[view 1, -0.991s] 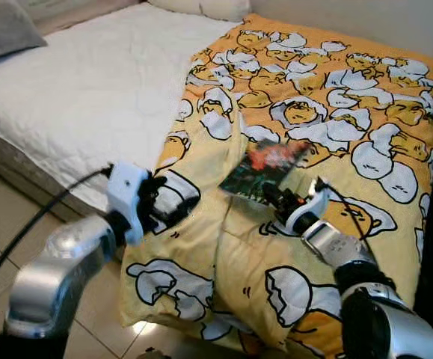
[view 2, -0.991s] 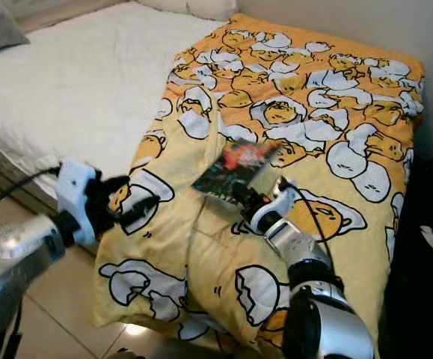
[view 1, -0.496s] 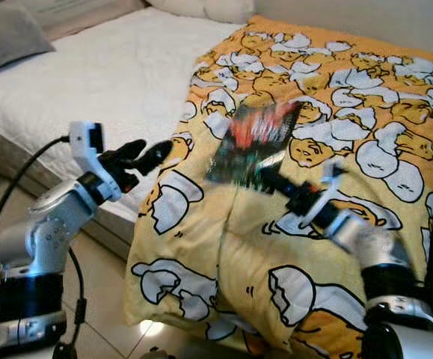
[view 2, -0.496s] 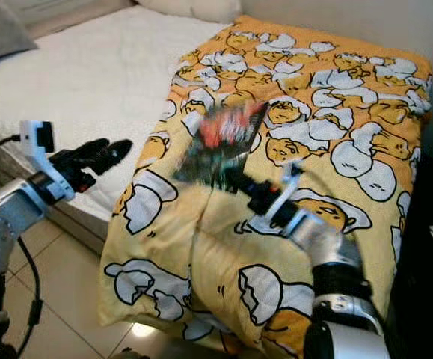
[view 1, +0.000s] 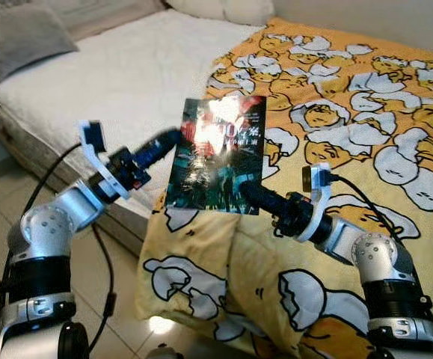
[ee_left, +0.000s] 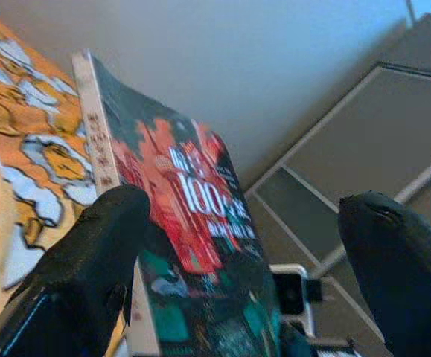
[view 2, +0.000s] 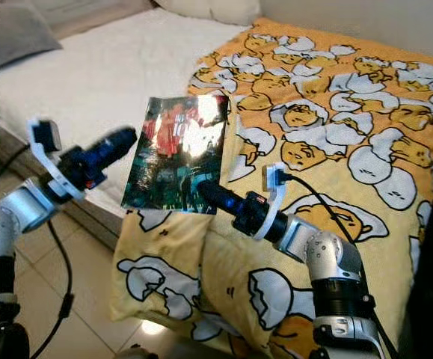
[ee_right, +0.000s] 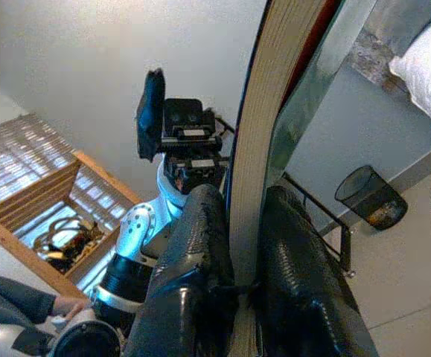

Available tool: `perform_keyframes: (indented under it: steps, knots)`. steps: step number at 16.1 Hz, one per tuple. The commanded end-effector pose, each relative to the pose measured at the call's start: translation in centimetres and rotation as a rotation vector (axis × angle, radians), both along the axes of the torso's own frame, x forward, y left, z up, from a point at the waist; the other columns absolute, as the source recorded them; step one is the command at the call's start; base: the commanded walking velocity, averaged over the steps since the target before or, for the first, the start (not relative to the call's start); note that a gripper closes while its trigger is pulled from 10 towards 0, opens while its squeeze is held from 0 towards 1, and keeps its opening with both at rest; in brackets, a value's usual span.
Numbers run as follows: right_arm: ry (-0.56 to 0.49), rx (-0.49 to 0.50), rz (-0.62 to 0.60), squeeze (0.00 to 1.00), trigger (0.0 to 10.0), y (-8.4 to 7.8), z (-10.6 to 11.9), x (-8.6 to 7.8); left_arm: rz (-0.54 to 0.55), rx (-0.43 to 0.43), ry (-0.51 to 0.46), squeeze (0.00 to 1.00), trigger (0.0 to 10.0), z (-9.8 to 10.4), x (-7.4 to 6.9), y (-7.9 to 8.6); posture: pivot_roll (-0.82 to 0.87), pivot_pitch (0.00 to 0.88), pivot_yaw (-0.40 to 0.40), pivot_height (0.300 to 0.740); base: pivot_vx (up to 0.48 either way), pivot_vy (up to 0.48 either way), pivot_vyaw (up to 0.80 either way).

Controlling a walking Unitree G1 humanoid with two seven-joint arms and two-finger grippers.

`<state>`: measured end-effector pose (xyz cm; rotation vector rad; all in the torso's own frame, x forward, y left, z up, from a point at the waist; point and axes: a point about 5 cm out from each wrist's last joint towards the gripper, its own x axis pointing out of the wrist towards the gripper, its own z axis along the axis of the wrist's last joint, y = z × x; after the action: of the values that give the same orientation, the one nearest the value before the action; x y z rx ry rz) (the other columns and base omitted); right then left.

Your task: Clean up the room

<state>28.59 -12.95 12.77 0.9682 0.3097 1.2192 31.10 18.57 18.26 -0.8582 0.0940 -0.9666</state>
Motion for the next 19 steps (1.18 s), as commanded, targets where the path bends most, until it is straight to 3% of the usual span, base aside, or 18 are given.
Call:
perform_keyframes:
  steps: [1,2,3,4,8,9,10,11,12,15,16,17,19]
  knots:
    - [-0.062,0.034,0.027,0.0,0.0,0.2,1.3,-0.1,-0.076,0.053,0.01,0.0,10.0,-0.6,-0.5,-0.7,-0.04,0.0,0.084,0.74,0.0,0.0,0.0]
    - [-0.061,0.034,0.031,0.0,0.0,0.3,1.3,-0.2,-0.094,0.07,0.017,0.0,10.0,-0.8,-0.7,-0.9,-0.04,0.0,0.083,0.74,0.0,0.0,0.0]
    - [-0.06,0.034,0.037,0.0,0.0,0.4,1.3,-0.2,-0.101,0.097,0.039,0.0,3.7,-1.4,-0.8,-1.1,-0.04,0.0,0.08,0.74,0.0,0.0,0.0]
    - [-0.059,0.033,0.045,0.0,0.0,0.4,1.2,-0.4,-0.107,0.094,0.096,0.0,0.0,-1.9,-1.0,-1.3,-0.03,0.0,0.08,0.74,0.0,0.0,0.0]
    - [-0.063,0.05,0.081,0.0,0.0,0.7,1.6,-0.7,-0.104,0.094,0.14,0.0,0.0,-2.3,-2.0,-1.3,-0.02,0.0,0.076,0.74,0.0,0.0,0.0]
    - [-0.064,0.052,0.09,0.0,0.0,0.8,1.6,-0.7,-0.103,0.107,0.133,0.0,0.0,-2.4,-2.4,-1.0,-0.03,0.0,0.079,0.74,0.0,0.0,0.0]
    - [-0.071,0.042,0.091,0.0,0.0,0.8,1.7,-0.7,-0.071,0.062,0.13,0.0,0.0,-2.0,-2.8,-0.1,-0.04,0.0,0.088,0.74,0.0,0.0,0.0]
    - [-0.073,0.04,0.084,0.0,0.0,0.6,1.7,-0.6,-0.043,0.043,0.14,0.0,8.5,-1.9,-2.8,0.5,-0.04,0.0,0.095,0.74,0.0,0.0,0.0]
    - [-0.075,0.046,0.075,0.0,0.0,0.3,1.8,-0.6,-0.006,-0.007,0.168,0.0,10.0,-2.0,-3.0,1.3,-0.03,0.0,0.098,0.74,0.0,0.0,0.0]
    - [-0.078,0.047,0.075,0.0,0.0,0.3,2.0,-0.6,-0.008,0.033,0.172,0.0,10.0,-2.8,-3.7,1.0,-0.04,0.0,0.107,0.74,0.0,0.0,0.0]
    - [-0.081,0.046,0.082,0.0,0.0,0.5,2.1,-0.7,-0.02,0.023,0.168,1.0,10.0,-3.0,-3.7,0.8,-0.04,0.0,0.107,0.74,0.0,0.0,0.0]
    - [-0.082,0.041,0.094,0.0,0.0,0.7,2.1,-0.8,-0.041,0.0,0.176,1.0,10.0,-3.1,-3.6,0.4,-0.05,0.0,0.099,0.74,0.0,0.0,0.0]
    - [-0.078,0.042,0.109,0.0,0.0,0.8,2.0,-0.9,-0.044,0.037,0.194,1.0,10.0,-3.6,-3.1,-0.4,-0.05,0.0,0.094,0.74,0.0,0.0,0.0]
